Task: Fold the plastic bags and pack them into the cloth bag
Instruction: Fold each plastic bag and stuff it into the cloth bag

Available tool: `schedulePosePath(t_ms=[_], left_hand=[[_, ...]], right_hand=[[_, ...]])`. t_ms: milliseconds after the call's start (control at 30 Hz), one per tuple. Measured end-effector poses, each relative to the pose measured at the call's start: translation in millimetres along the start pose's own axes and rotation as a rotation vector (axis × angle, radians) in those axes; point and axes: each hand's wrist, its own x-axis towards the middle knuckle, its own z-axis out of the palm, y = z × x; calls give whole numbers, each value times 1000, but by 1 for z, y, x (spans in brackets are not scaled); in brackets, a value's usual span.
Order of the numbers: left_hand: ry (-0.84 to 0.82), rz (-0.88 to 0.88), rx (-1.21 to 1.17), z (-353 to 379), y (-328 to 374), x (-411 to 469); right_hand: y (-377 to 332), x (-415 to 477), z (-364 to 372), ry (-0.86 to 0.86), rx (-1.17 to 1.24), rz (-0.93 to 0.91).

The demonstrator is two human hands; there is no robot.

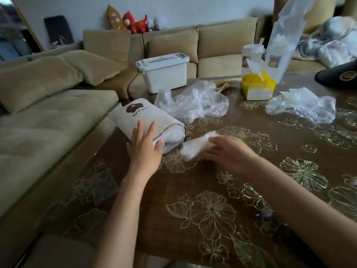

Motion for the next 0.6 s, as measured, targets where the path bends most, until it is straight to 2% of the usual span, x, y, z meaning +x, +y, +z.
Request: schedulePosePath(t_ms=[67, 167, 267, 400, 533, 600], left_hand=[[46, -11, -99, 0, -7, -3], [72, -6, -251, -3, -16, 0], [72, -30, -362, -6, -9, 4], [76, -22, -445, -14, 0, 4], [80, -42, -577, -31, 2, 3], [81, -26, -650, -43, -1, 1]], right_hand=[[14, 4, 38, -42, 60, 41], [28, 6, 84, -84, 22, 17], [33, 7, 104, 5, 12, -81], [33, 14, 117, 269, -462, -440], [34, 21, 124, 669, -980, -861], [31, 26, 127, 694, -1149, -955]])
